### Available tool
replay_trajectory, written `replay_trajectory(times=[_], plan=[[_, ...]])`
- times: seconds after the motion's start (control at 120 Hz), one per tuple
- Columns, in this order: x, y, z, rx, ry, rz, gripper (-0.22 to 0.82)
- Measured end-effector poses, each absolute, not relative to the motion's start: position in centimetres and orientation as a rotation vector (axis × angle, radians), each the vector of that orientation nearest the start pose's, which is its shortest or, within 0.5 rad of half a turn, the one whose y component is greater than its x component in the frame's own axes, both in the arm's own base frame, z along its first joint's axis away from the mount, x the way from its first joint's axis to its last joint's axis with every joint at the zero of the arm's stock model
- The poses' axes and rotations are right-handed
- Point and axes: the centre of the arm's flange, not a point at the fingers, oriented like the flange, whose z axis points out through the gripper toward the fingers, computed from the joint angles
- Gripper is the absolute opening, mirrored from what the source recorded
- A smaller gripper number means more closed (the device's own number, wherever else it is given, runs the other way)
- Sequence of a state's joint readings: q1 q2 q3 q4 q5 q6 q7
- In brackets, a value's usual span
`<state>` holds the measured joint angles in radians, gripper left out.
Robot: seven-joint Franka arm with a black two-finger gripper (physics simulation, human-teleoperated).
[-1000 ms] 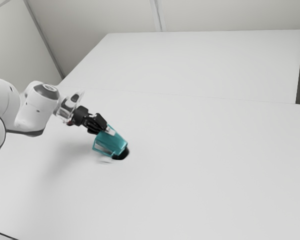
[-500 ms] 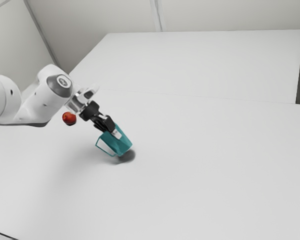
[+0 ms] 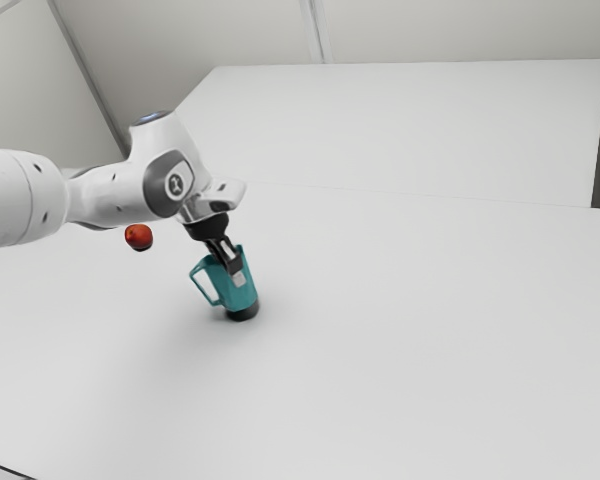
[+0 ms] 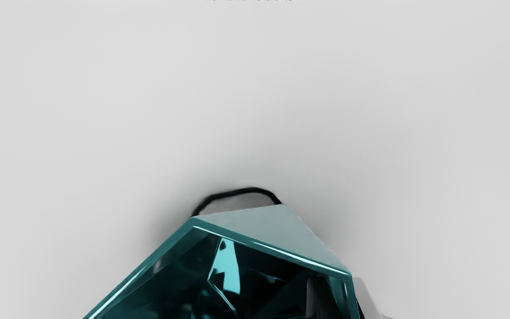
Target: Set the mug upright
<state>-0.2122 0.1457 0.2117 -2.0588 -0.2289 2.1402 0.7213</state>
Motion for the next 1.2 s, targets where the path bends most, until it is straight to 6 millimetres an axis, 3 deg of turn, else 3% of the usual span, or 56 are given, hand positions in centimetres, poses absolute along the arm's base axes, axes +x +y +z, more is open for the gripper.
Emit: replay_trajectory(times=[0.35,0.6,0.767,0.867,1.1,1.2], plan=[[56.8,-4.9,35.1,-2.968,1.065,0.059,-0.17],[56.9,-4.8,33.0,-2.941,1.010,0.106,-0.18],[57.0,-5.0,33.0,-2.948,0.980,0.100,0.19],[57.0,-5.0,33.5,-2.951,0.967,0.085,0.35],[57.2,-5.2,36.0,-2.944,0.953,0.017,0.52],[57.4,-5.2,38.4,-2.944,0.942,-0.049,0.55]])
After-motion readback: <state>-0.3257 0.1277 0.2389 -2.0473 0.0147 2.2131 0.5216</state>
